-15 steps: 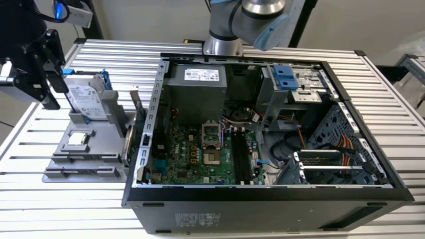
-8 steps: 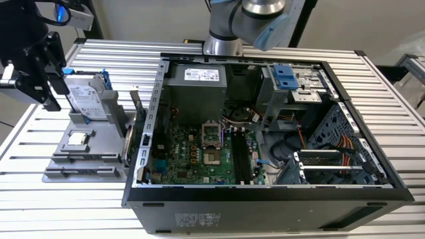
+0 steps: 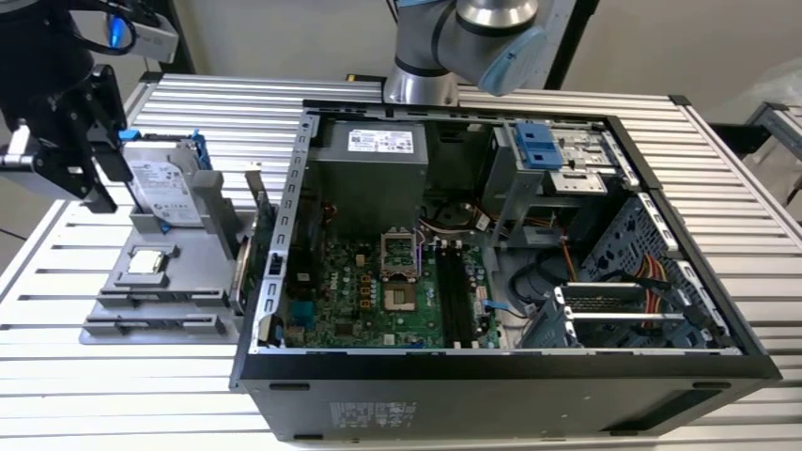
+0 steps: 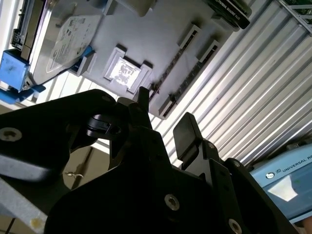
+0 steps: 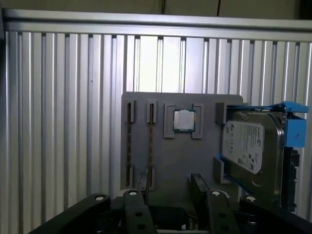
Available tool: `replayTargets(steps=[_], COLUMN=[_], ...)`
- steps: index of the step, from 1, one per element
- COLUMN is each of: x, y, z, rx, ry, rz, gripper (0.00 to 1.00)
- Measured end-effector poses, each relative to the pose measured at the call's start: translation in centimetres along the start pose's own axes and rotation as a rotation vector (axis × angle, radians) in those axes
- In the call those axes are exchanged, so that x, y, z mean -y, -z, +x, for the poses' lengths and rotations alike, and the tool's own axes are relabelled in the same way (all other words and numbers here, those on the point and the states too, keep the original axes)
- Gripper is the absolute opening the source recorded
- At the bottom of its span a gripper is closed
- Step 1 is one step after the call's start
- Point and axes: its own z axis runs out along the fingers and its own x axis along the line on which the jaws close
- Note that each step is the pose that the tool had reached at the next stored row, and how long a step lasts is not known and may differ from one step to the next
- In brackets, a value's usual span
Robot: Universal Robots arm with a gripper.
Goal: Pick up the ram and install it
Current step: 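Pick up the ram and move it above insertion slot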
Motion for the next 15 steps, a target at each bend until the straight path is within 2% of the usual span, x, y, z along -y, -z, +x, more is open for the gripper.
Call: replayTargets(steps=[15], x=[0.00], y=[-0.68], z=[0.00], rx=[-0.0042], ry=[0.000], rz=[-0.0001], gripper=[1.00])
